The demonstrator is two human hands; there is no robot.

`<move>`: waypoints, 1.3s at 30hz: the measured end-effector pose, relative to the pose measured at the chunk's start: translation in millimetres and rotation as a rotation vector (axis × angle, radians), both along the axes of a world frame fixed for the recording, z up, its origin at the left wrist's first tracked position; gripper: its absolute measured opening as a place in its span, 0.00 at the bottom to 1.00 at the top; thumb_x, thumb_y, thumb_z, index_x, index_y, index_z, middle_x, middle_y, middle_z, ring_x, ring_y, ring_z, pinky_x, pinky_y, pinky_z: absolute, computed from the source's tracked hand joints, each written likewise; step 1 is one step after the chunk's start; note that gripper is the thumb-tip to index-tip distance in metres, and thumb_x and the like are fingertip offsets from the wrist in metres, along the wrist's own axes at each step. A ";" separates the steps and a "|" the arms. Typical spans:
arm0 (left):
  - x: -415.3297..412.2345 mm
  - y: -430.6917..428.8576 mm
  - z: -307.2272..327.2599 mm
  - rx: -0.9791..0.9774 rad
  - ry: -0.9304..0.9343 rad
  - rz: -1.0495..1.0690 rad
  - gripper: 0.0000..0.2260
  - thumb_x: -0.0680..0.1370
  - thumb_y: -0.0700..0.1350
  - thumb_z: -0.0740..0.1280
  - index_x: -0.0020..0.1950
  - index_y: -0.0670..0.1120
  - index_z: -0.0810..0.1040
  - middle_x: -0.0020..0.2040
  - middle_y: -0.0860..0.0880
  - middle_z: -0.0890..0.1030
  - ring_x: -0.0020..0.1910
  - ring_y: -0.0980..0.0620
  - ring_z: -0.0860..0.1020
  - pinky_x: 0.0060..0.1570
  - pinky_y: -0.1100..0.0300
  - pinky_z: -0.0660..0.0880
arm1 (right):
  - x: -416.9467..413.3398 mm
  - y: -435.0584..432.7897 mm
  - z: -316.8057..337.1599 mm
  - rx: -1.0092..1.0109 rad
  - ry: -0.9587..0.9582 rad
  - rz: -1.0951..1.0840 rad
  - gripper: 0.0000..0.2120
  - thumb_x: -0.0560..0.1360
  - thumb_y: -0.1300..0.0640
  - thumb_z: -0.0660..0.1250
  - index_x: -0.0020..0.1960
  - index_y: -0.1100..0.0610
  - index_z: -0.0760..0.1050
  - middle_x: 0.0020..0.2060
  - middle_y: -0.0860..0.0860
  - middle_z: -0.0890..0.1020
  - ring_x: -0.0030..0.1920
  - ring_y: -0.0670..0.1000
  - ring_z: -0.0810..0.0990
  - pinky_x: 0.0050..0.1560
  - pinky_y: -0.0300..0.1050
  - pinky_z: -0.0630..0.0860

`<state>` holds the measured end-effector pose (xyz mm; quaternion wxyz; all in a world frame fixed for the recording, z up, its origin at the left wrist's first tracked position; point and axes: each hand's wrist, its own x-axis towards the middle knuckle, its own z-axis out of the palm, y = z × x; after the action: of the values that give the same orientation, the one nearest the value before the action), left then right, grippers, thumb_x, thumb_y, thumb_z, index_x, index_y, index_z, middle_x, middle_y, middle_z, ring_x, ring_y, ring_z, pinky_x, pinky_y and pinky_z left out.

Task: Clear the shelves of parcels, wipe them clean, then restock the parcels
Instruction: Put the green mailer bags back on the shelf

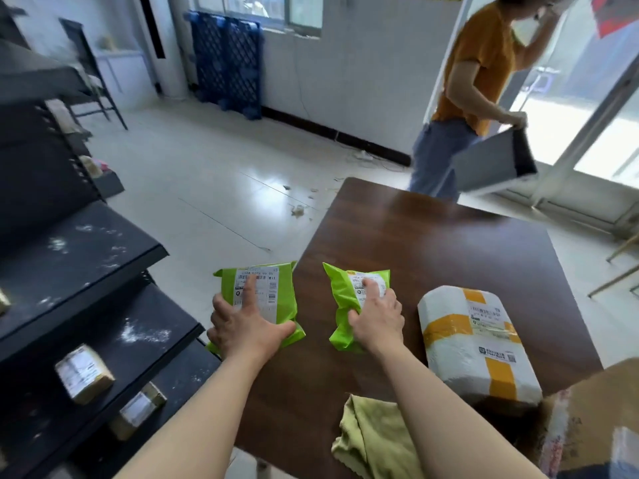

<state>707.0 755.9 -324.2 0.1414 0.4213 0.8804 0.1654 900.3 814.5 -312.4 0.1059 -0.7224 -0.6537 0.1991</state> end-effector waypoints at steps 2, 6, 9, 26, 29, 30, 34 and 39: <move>-3.1 -16.4 12.1 0.024 0.000 0.029 0.51 0.56 0.70 0.70 0.72 0.65 0.45 0.69 0.40 0.51 0.65 0.35 0.63 0.65 0.41 0.61 | -7.9 -8.5 15.4 0.030 0.016 0.043 0.31 0.74 0.48 0.64 0.74 0.46 0.56 0.65 0.58 0.65 0.64 0.62 0.66 0.64 0.58 0.66; -11.7 -47.0 36.6 0.061 -0.009 0.102 0.51 0.57 0.71 0.69 0.73 0.65 0.45 0.70 0.40 0.50 0.67 0.35 0.63 0.66 0.41 0.60 | -25.0 -27.5 45.3 0.086 0.051 0.132 0.29 0.74 0.49 0.65 0.72 0.46 0.58 0.65 0.58 0.65 0.65 0.62 0.66 0.64 0.57 0.65; -19.6 -67.3 51.7 0.078 -0.020 0.149 0.51 0.58 0.70 0.70 0.73 0.65 0.45 0.71 0.40 0.50 0.67 0.35 0.63 0.67 0.42 0.59 | -37.3 -40.9 63.0 0.121 0.070 0.191 0.27 0.74 0.50 0.65 0.70 0.46 0.60 0.66 0.58 0.65 0.65 0.62 0.66 0.64 0.58 0.65; -104.3 -215.7 127.4 0.180 0.089 0.515 0.49 0.56 0.71 0.67 0.72 0.64 0.49 0.70 0.39 0.57 0.64 0.38 0.66 0.62 0.45 0.64 | -151.7 -132.3 136.8 0.221 0.216 0.571 0.26 0.75 0.47 0.63 0.71 0.47 0.62 0.66 0.58 0.65 0.64 0.62 0.68 0.65 0.58 0.67; -124.3 -244.9 139.0 0.208 0.097 0.574 0.49 0.56 0.71 0.68 0.72 0.64 0.50 0.71 0.39 0.57 0.65 0.38 0.66 0.62 0.46 0.64 | -180.7 -151.4 148.6 0.246 0.225 0.628 0.27 0.75 0.45 0.63 0.72 0.47 0.61 0.68 0.59 0.65 0.65 0.63 0.68 0.65 0.57 0.67; -131.8 -256.3 142.7 0.213 0.102 0.598 0.49 0.56 0.71 0.68 0.72 0.64 0.50 0.71 0.40 0.57 0.65 0.39 0.66 0.62 0.46 0.64 | -191.2 -159.8 152.4 0.251 0.227 0.652 0.28 0.75 0.45 0.63 0.72 0.47 0.61 0.68 0.59 0.65 0.65 0.63 0.67 0.65 0.57 0.66; -165.4 -313.9 157.9 0.234 0.123 0.699 0.49 0.56 0.72 0.68 0.72 0.64 0.51 0.72 0.40 0.57 0.66 0.39 0.65 0.63 0.46 0.64 | -241.3 -203.6 168.8 0.271 0.220 0.768 0.27 0.75 0.44 0.62 0.72 0.47 0.62 0.68 0.59 0.65 0.65 0.63 0.67 0.65 0.57 0.67; -210.9 -401.0 176.2 0.268 0.157 0.807 0.47 0.58 0.71 0.68 0.72 0.64 0.50 0.72 0.41 0.57 0.66 0.39 0.65 0.63 0.46 0.64 | -307.1 -274.8 187.1 0.319 0.242 0.896 0.26 0.75 0.44 0.63 0.71 0.48 0.63 0.68 0.60 0.66 0.64 0.64 0.68 0.64 0.57 0.68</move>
<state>496.1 355.0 -148.0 -0.0578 0.0693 0.9535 0.2876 593.2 539.6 -125.3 0.1943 -0.3165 -0.9056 0.2048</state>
